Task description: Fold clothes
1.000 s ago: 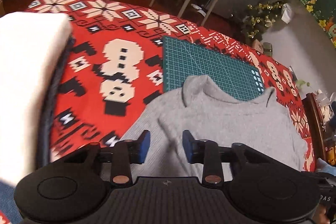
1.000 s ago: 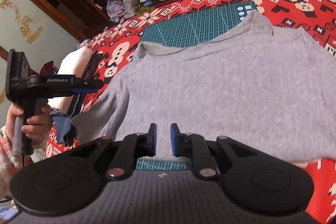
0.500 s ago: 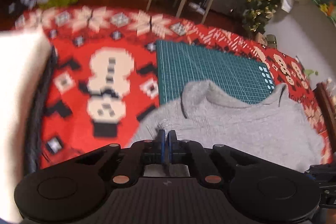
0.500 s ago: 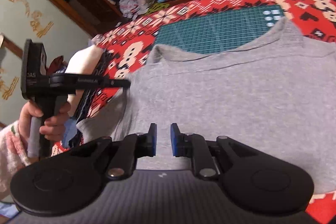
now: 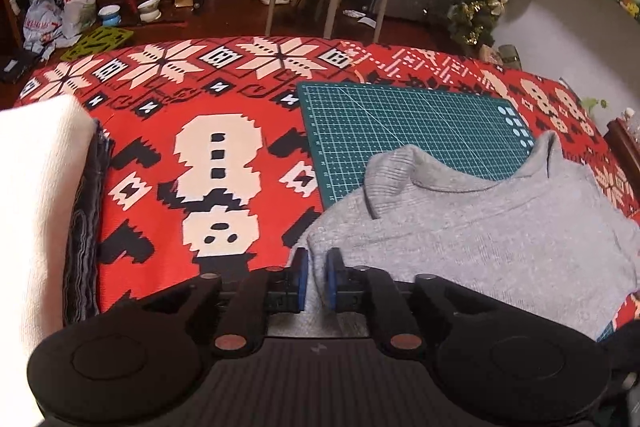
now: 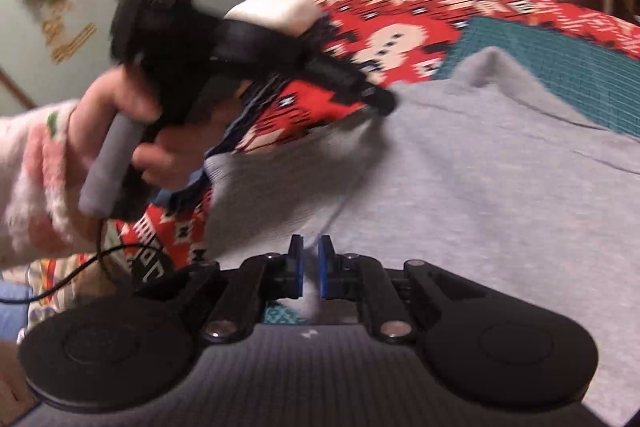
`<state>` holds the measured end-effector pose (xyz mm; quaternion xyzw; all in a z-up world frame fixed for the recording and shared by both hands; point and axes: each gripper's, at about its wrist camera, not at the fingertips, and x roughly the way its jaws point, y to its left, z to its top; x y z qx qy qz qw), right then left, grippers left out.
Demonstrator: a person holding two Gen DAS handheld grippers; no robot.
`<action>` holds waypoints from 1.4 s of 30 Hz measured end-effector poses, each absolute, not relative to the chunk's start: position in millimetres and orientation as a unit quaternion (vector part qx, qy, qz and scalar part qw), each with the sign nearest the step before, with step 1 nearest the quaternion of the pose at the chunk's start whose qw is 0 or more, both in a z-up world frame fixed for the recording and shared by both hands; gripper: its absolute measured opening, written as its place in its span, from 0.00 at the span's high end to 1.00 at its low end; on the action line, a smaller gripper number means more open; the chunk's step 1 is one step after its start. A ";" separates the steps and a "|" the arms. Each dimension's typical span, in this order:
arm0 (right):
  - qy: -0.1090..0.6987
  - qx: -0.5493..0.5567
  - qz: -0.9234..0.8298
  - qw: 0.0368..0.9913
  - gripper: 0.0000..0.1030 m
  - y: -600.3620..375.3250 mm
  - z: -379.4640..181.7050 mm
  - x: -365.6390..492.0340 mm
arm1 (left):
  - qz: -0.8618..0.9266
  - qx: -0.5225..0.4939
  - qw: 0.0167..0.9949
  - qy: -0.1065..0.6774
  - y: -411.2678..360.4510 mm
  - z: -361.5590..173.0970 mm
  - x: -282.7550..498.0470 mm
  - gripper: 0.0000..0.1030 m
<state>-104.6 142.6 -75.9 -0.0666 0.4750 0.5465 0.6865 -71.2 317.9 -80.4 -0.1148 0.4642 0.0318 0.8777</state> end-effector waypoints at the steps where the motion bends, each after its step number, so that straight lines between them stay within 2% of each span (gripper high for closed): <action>1: 0.475 -0.072 0.549 0.684 0.92 146.1 -78.4 -107.9 | 0.034 -0.118 0.877 0.464 319.9 -79.7 -72.3 0.82; 3: 0.477 -0.080 0.552 0.679 0.92 152.6 -84.3 -113.4 | 0.039 -0.130 0.878 0.460 324.8 -76.9 -78.5 0.79; 10: 0.487 -0.066 0.550 0.676 0.92 158.9 -86.8 -110.6 | 0.051 -0.161 0.872 0.458 337.3 -63.2 -127.6 0.79; 18: 0.496 -0.115 0.521 0.685 0.92 168.7 -52.1 -84.4 | 0.013 -0.096 0.852 0.514 303.4 -42.3 -156.2 0.80; 22: 0.489 -0.088 0.500 0.709 0.92 168.3 -45.9 -61.6 | -0.041 -0.111 0.856 0.503 290.8 -59.3 -153.3 0.80; 29: 0.475 -0.063 0.488 0.729 0.93 175.6 -77.2 -53.3 | -0.030 -0.170 0.853 0.493 300.5 -93.7 -163.5 0.84; 35: 0.450 -0.090 0.503 0.732 0.93 192.2 -89.9 -55.2 | -0.020 -0.121 0.862 0.492 285.9 -88.7 -170.2 0.85; 42: 0.437 -0.088 0.500 0.742 0.92 205.7 -85.8 -41.8 | -0.018 -0.142 0.860 0.489 288.3 -86.1 -173.9 0.88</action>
